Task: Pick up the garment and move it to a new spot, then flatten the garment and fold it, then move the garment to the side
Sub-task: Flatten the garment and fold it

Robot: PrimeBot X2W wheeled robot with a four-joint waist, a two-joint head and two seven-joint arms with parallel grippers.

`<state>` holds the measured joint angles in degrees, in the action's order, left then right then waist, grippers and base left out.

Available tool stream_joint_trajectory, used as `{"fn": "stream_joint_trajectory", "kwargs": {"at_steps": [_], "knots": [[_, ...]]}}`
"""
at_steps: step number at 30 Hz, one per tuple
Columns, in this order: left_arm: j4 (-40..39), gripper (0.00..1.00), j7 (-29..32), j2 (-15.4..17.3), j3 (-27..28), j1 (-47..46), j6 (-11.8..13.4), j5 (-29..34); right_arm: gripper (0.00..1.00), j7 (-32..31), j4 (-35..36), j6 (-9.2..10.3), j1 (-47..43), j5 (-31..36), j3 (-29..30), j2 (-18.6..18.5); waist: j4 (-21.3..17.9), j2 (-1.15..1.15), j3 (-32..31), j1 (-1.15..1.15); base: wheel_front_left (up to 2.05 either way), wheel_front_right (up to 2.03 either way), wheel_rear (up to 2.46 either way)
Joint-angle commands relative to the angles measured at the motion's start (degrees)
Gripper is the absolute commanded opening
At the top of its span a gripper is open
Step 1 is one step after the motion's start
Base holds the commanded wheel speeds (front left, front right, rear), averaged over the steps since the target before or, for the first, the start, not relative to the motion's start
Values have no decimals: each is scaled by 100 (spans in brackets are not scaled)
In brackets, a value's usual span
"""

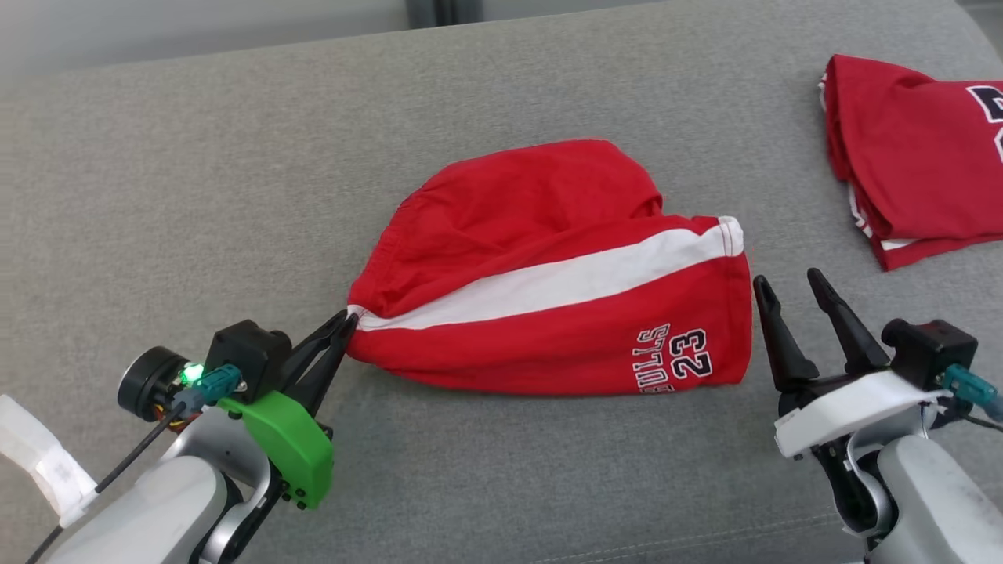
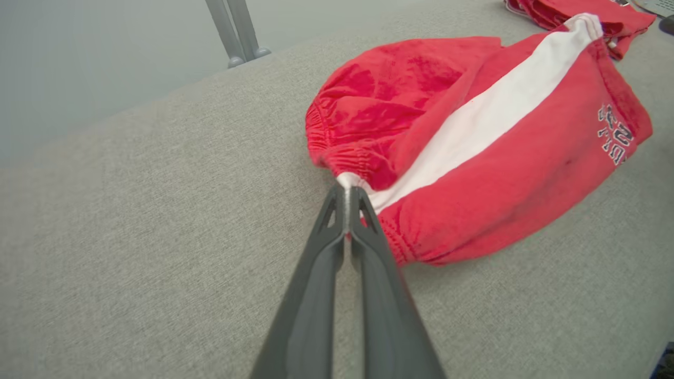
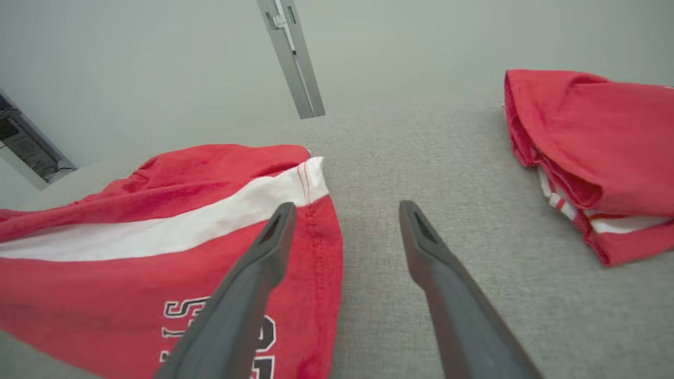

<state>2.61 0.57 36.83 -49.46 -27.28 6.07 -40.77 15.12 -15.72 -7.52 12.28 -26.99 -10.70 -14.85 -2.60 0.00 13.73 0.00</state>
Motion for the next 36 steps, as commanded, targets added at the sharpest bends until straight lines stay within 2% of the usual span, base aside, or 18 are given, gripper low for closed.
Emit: {"fn": "stream_joint_trajectory", "kwargs": {"at_steps": [1,4,9,12,16,17,18,19,20,22,24,25,26,31,36], "knots": [[107,0,-78,46,40,74,6,-24,100,2,-122,7,217,-321,-294,-271,338,0,158,0,0,0,0],[305,0,-202,-12,79,94,-33,-82,100,-104,-270,7,562,-1149,-1076,-838,480,0,192,0,0,0,0],[552,0,-347,-181,51,-23,-107,-69,100,-410,70,7,970,-2309,-2242,-1650,715,0,210,0,0,0,0],[657,0,-414,-267,37,-63,-151,-94,100,-405,240,7,1120,-2688,-2651,-1941,796,0,199,0,0,0,0],[786,0,-475,-325,17,-76,-198,-110,100,-276,308,7,1290,-2982,-3033,-2126,863,0,176,0,0,0,0],[811,0,-485,-343,8,-79,-208,-113,84,-243,319,7,1337,-3019,-3129,-2173,880,0,169,0,0,0,0],[830,0,-495,-354,0,-79,-210,-115,64,-221,316,7,1375,-3073,-3196,-2198,890,0,161,0,0,0,0],[852,0,-503,-361,-10,-81,-221,-108,54,-189,316,7,1423,-3111,-3277,-2229,900,0,150,0,0,0,0],[867,0,-506,-366,-14,-85,-232,-108,47,-172,317,7,1460,-3124,-3335,-2261,905,0,145,0,0,0,0],[897,0,-511,-357,-30,-108,-237,-79,43,-118,329,7,1530,-3177,-3433,-2321,908,0,124,0,0,0,0],[898,0,-489,-351,-44,-111,-242,-80,30,-77,354,7,1565,-3224,-3496,-2396,898,0,86,0,0,0,0],[891,0,-482,-343,-46,-109,-238,-80,5,-71,375,7,1582,-3222,-3523,-2420,886,0,64,0,0,0,0],[882,0,-474,-335,-49,-108,-235,-85,0,-51,400,7,1592,-3234,-3548,-2444,874,0,47,0,0,0,0],[683,0,-508,-367,37,-185,-300,-231,0,-7,553,7,1687,-3319,-3539,-2620,777,0,-32,0,0,0,0],[320,0,-349,-366,316,-656,-579,-571,0,7,745,7,2040,-3457,-3173,-2833,657,0,106,0,0,0,0]]}}
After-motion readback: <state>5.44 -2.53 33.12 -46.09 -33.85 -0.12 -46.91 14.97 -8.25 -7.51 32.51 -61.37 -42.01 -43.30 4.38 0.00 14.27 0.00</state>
